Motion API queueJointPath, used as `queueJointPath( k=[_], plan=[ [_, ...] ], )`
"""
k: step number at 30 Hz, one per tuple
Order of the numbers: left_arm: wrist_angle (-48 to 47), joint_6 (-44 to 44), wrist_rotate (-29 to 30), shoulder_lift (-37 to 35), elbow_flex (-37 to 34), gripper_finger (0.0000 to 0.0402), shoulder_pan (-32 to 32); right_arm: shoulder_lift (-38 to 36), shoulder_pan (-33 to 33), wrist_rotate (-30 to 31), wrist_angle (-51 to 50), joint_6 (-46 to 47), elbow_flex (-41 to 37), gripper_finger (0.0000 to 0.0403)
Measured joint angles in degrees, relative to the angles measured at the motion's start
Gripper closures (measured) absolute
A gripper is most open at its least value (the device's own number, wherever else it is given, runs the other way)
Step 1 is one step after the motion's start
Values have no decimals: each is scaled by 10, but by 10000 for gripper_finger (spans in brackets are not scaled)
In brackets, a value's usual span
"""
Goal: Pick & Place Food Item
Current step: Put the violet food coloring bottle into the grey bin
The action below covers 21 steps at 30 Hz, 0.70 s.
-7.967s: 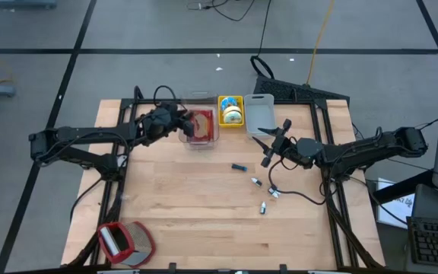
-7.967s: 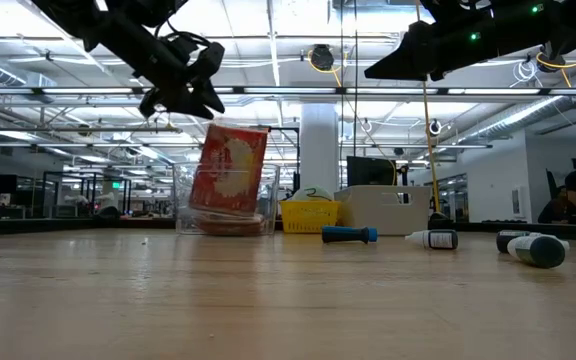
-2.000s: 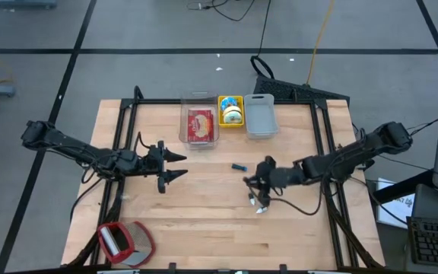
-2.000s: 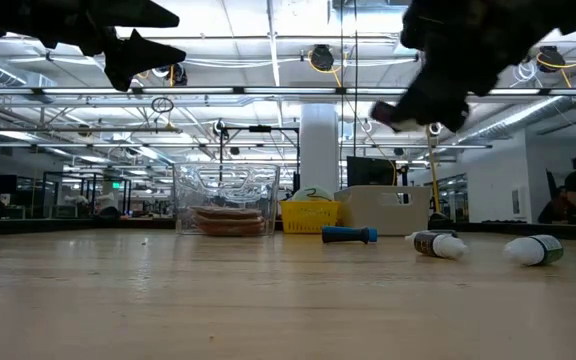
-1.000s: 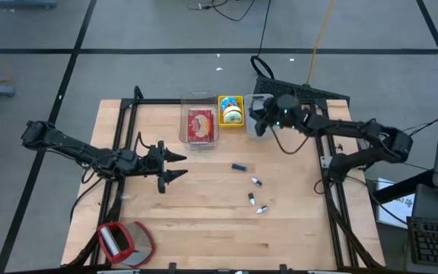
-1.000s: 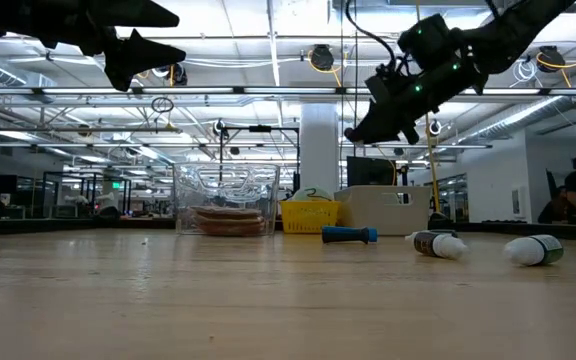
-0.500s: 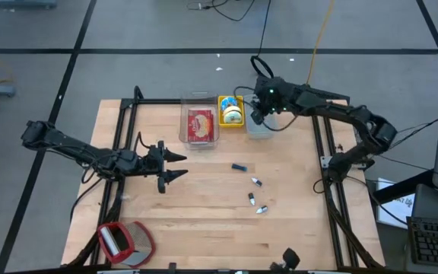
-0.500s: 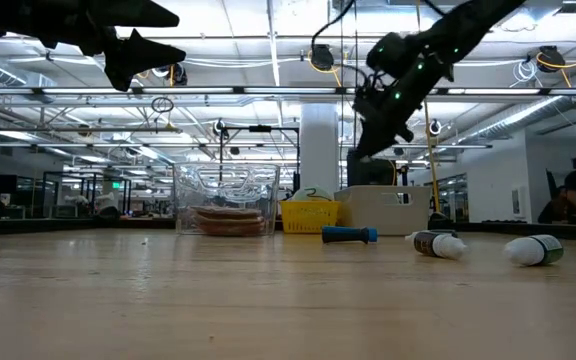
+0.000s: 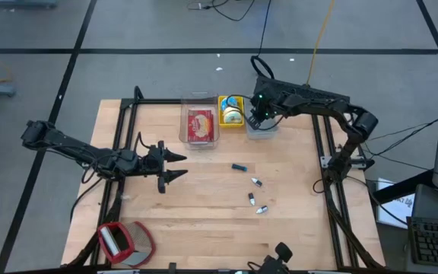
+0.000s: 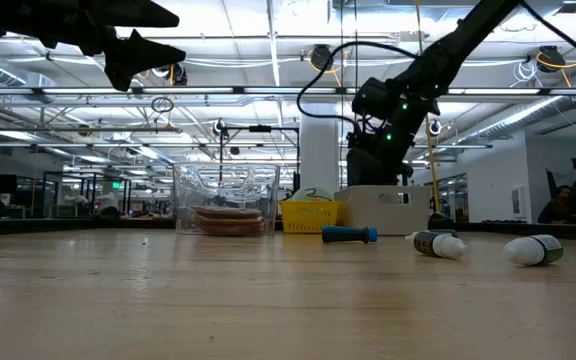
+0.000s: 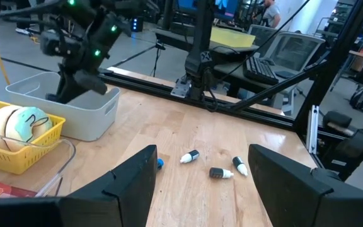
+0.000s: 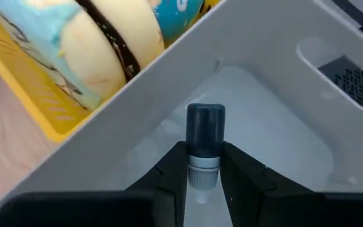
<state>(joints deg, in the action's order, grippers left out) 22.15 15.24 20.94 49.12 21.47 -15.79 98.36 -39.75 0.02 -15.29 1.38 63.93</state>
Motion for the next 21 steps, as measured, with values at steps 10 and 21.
queueJointPath(
  k=[10, 21],
  plan=[
    [0, 0, 0, 0, 0, 149, 0, 21, 0, 16, 4, 1, 0, 326],
    [0, 0, 0, 0, 0, 149, 0, 21, 0, 17, 3, 1, 0, 316]
  ],
)
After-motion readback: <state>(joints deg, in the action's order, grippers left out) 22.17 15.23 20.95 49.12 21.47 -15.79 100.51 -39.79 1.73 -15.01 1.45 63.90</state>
